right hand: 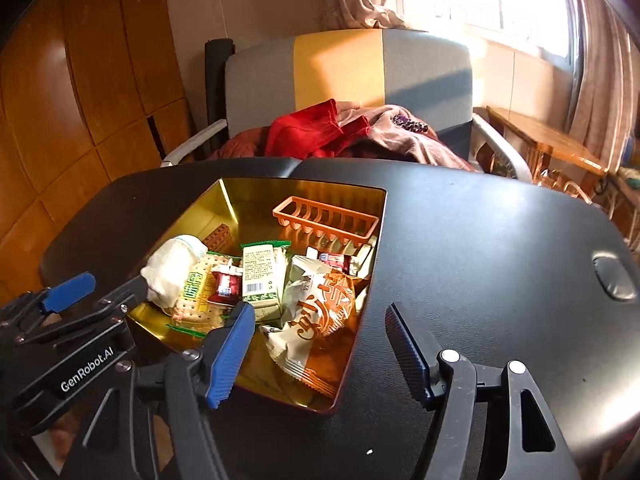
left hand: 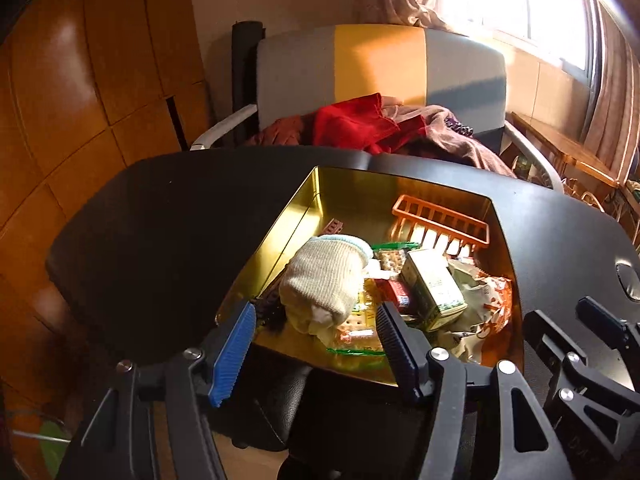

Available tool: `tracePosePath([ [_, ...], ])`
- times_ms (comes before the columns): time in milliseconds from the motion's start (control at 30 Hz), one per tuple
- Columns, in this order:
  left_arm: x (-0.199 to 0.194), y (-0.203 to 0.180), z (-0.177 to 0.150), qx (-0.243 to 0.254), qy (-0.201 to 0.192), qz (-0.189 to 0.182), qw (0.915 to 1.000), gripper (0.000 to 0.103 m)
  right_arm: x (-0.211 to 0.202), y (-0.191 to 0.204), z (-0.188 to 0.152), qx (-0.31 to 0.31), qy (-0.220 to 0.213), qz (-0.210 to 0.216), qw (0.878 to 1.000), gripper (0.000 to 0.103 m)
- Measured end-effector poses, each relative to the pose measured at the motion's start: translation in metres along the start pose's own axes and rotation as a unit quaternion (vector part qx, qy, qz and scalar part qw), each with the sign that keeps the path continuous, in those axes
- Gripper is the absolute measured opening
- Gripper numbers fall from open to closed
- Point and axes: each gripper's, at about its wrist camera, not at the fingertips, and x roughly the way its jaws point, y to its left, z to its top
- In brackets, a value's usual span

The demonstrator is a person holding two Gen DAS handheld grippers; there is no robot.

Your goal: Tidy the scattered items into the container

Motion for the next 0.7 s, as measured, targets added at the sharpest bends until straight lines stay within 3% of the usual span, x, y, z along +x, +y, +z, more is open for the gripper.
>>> tracePosePath([
  [167,0.001,-0.001,-0.003,0.0,0.005,0.006,1.0,0.064,0.001,0.005,0.0,-0.006,-0.004,-0.027,1.0,0.077],
  [400,0.003,0.002,-0.002,-0.012,0.009,-0.01,0.9998,0.063,0.007,0.012,0.005,-0.015,0.001,-0.034,0.999,0.077],
  [533,0.003,0.006,-0.001,-0.024,-0.001,-0.026,0.9994,0.048,0.011,0.014,0.004,-0.016,0.007,-0.032,0.999,0.078],
  [700,-0.001,0.005,0.0,-0.016,-0.017,-0.022,0.9995,0.045,0.013,0.018,0.001,-0.023,0.011,-0.033,0.999,0.078],
])
